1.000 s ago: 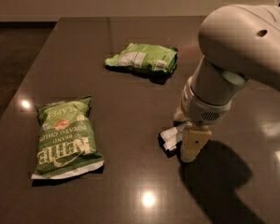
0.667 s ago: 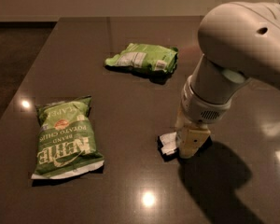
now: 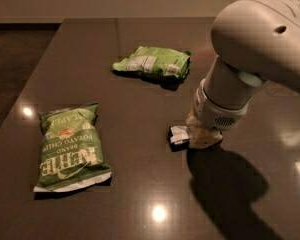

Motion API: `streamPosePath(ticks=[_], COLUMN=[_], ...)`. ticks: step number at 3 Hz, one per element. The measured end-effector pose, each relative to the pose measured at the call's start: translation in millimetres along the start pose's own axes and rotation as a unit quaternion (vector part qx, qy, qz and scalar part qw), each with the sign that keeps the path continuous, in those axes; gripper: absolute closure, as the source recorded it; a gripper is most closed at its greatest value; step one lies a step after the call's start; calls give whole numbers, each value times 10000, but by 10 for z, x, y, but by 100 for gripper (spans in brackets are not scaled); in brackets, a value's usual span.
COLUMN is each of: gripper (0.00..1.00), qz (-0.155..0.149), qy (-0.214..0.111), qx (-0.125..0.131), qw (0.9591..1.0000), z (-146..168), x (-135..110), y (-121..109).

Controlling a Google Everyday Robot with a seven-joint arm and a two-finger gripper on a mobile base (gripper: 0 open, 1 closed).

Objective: Move rxbar blueberry near green jalapeno chip bag

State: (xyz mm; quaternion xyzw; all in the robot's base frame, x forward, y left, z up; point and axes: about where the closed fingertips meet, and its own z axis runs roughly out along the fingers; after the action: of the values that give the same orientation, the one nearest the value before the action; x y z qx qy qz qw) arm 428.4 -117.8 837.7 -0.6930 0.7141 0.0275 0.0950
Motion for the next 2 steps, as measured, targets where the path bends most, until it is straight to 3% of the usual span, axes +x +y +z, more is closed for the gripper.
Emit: streamPosePath(ticks=[1,2], gripper=[100,100], qz=[42,216], qy=[-60,-160], qx=[22,47], qw=[10000,9996], z=[-180,-394], x=[-303,-620], y=[-145,-466])
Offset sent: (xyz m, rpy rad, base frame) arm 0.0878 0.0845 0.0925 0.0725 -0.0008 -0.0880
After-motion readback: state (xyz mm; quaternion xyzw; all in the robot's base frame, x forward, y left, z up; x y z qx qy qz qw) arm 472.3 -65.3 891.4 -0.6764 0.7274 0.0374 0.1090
